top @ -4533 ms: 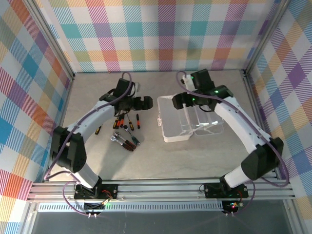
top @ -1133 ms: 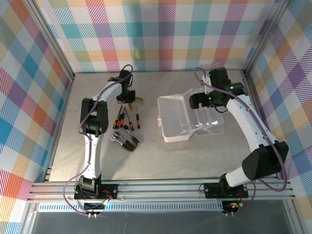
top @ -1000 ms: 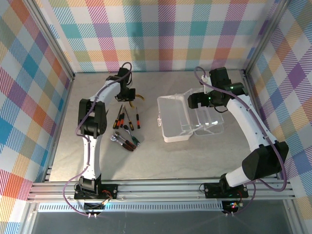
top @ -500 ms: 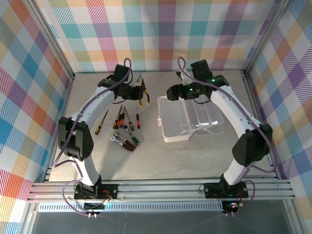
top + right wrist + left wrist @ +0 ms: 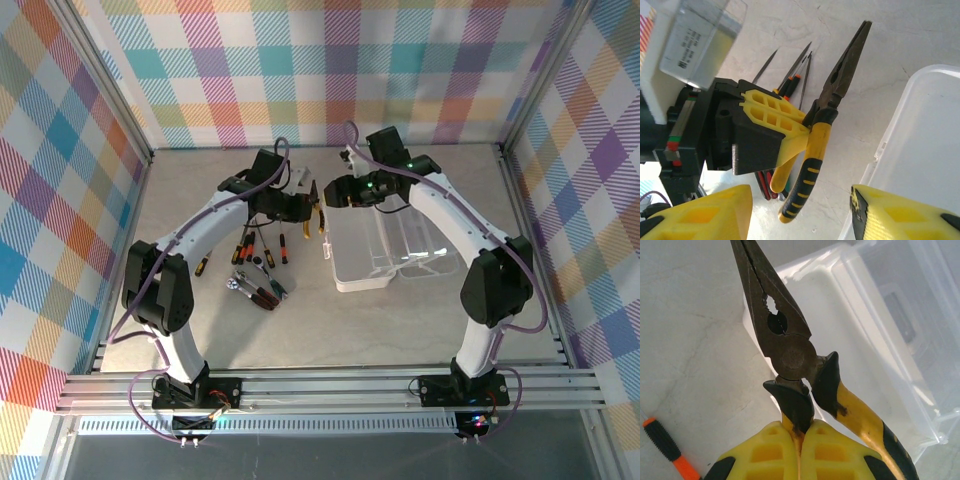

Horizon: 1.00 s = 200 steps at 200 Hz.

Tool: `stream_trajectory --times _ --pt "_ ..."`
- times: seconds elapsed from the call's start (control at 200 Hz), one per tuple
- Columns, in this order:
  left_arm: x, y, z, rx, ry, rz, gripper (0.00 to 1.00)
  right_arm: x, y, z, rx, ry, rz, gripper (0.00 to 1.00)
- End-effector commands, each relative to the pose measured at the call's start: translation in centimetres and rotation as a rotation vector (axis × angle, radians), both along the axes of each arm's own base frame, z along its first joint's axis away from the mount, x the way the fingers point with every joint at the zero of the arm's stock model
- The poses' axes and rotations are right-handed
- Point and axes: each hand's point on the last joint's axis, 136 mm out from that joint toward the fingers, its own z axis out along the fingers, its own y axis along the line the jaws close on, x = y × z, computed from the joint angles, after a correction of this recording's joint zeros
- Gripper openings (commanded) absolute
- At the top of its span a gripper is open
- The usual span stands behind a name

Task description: Pack the tool kit

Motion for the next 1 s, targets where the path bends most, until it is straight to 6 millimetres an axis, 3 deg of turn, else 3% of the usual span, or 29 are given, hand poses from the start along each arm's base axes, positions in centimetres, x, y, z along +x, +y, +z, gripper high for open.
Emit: stream_trajectory --times 0.0,0.195,0.5,0.645,0.845,0.995 --pt "0.1 -0.9 3.9 -0.085 -0.083 -0.019 0.00 -0.4 1.1 -1.1 0.024 0.035 0.012 0.55" --pt "0.2 -1.0 4.0 -0.095 -0.086 -0.019 0.00 -0.9 2.0 -2.3 0.017 0.064 0.027 0.54" --pt "0.2 -1.0 5.1 -0.106 -0.113 -0.015 0.00 -1.3 3.0 -3.3 0.018 0.093 0.041 0.43" --pt "0.2 -0.9 5.3 -0.112 -0.118 -0.012 0.00 -1.3 3.0 -3.5 0.018 0.095 0.038 0.29" --pt "0.1 -0.9 5.0 -0.107 -0.111 -0.011 0.00 -1.0 2.3 -2.1 -0.010 0.043 0.025 0.00" --pt "0.3 0.2 3.7 -0.070 -0.093 0.032 0.00 -0.5 0.5 -0.6 -0.033 0.006 -0.002 0.00"
